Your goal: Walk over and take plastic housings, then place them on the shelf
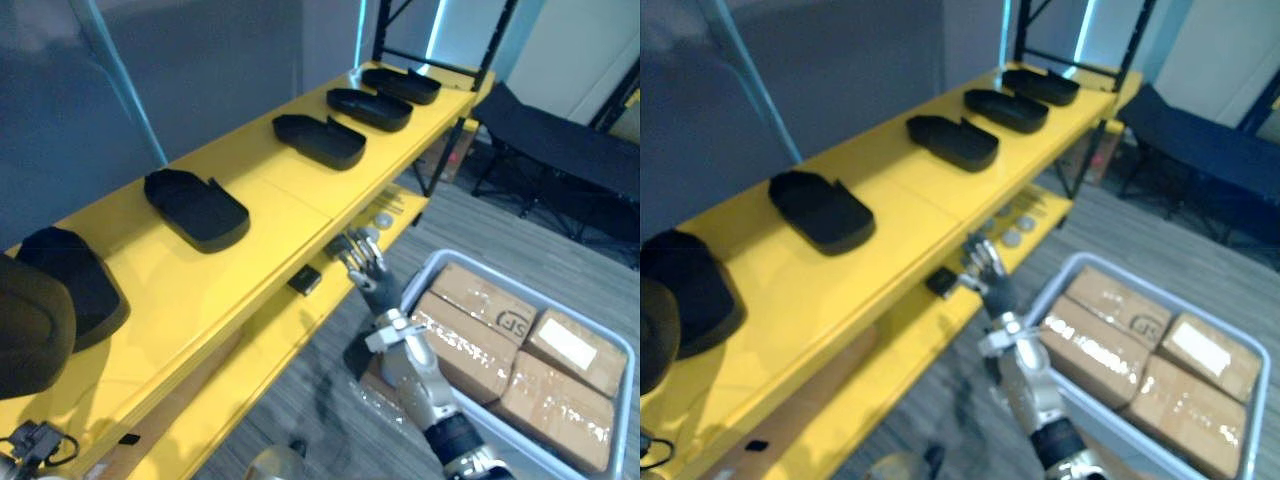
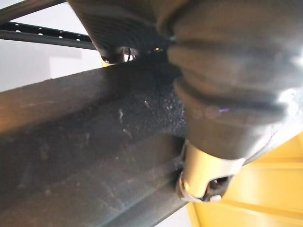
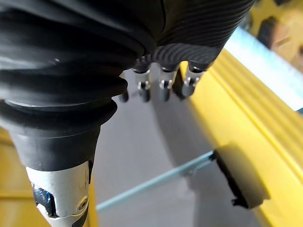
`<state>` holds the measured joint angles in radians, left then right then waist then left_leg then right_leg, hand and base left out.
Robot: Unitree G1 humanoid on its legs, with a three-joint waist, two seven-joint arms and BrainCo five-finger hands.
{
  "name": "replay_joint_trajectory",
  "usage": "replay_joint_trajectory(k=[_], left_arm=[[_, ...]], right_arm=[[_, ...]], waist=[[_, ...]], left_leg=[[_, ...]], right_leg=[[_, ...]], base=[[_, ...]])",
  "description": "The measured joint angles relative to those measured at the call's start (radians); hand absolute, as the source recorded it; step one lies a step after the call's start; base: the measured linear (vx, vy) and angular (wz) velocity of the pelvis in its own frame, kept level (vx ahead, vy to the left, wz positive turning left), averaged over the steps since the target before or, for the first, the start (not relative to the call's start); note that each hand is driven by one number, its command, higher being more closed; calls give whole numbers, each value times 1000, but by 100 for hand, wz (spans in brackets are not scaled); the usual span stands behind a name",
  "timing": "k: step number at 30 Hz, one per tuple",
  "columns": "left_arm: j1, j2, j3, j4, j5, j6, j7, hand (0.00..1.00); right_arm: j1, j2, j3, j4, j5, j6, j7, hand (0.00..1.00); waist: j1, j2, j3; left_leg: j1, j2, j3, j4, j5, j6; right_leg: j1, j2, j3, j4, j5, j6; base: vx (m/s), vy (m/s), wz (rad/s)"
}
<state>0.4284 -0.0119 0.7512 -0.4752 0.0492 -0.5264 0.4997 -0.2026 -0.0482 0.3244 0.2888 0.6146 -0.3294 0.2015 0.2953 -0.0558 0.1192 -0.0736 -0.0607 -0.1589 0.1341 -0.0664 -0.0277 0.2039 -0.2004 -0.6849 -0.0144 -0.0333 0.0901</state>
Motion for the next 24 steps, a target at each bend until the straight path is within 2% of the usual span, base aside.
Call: replay_joint_trajectory(k=[4, 6, 7, 10, 11, 14, 19, 20, 21, 24], left_arm=[[5, -1, -28, 0, 12, 20, 3, 100], [4, 0, -34, -6, 35, 29, 2, 100], [4, 4, -52, -15, 40, 32, -2, 100], [1, 7, -68, -37, 39, 32, -31, 100], [-6, 8, -82, -37, 33, 32, -51, 100], [-1, 8, -99, -34, 29, 32, -48, 100], [-12, 33, -105, -34, 39, 32, -42, 100], [-18, 52, -108, -33, 39, 32, -42, 100], [-46, 88, -122, -21, 39, 29, -42, 100], [-116, 175, -184, 24, 38, 8, -52, 100]], right_arm=[[2, 1, 2, -2, 0, 6, 21, 0], [8, 1, 2, -14, 0, 8, 24, 0], [20, 0, -8, -21, -1, 8, 23, 0], [42, -7, -32, -23, -39, 7, 16, 0], [38, -26, -49, -23, -66, 2, 16, 0], [8, -31, -57, -13, -91, 1, 18, 0], [-12, -40, -59, -14, -87, -1, 16, 0], [-10, -48, -61, -15, -82, -1, 14, 0], [5, -62, -74, -33, -76, -1, 6, 0], [64, -72, -132, -72, -77, -19, -41, 0]], waist=[[2, -5, 0], [-8, -8, -1], [-8, -8, -1], [-6, -5, 0], [-4, 5, 2], [27, 20, 11], [15, 42, 21], [6, 48, 24], [-16, 53, 27], [-49, 63, 31]], left_leg=[[-7, -6, -8, 13, -13, 5], [-24, -20, -29, 8, -12, 7], [-30, -30, -53, 7, -8, 12], [-32, -56, -69, 11, 21, 19], [-31, -67, -81, 11, 33, 21], [-32, -67, -80, 20, 35, 23], [-31, -64, -75, 3, 24, 23], [-33, -58, -62, -5, 21, 27], [-33, -52, -62, -21, 28, 36], [-30, -59, -146, -41, 49, 39]], right_leg=[[10, 3, -8, 7, 2, 2], [15, 1, -55, 14, 7, 8], [26, -3, -91, 20, 15, 21], [64, -23, -173, 51, 17, 25], [78, -32, -183, 74, 18, 22], [80, -36, -182, 99, 22, 16], [94, -26, -179, 90, 20, 11], [95, -24, -165, 92, 17, 5], [95, -26, -98, 122, 13, -1], [70, -20, 91, 229, 10, -6]], base=[[44, -3, 11], [72, -9, 53], [90, 40, 87], [96, 88, 100], [104, 163, 108], [24, 84, 33], [-69, 12, 6], [-19, 68, 53], [4, 99, 72], [42, 159, 121]])
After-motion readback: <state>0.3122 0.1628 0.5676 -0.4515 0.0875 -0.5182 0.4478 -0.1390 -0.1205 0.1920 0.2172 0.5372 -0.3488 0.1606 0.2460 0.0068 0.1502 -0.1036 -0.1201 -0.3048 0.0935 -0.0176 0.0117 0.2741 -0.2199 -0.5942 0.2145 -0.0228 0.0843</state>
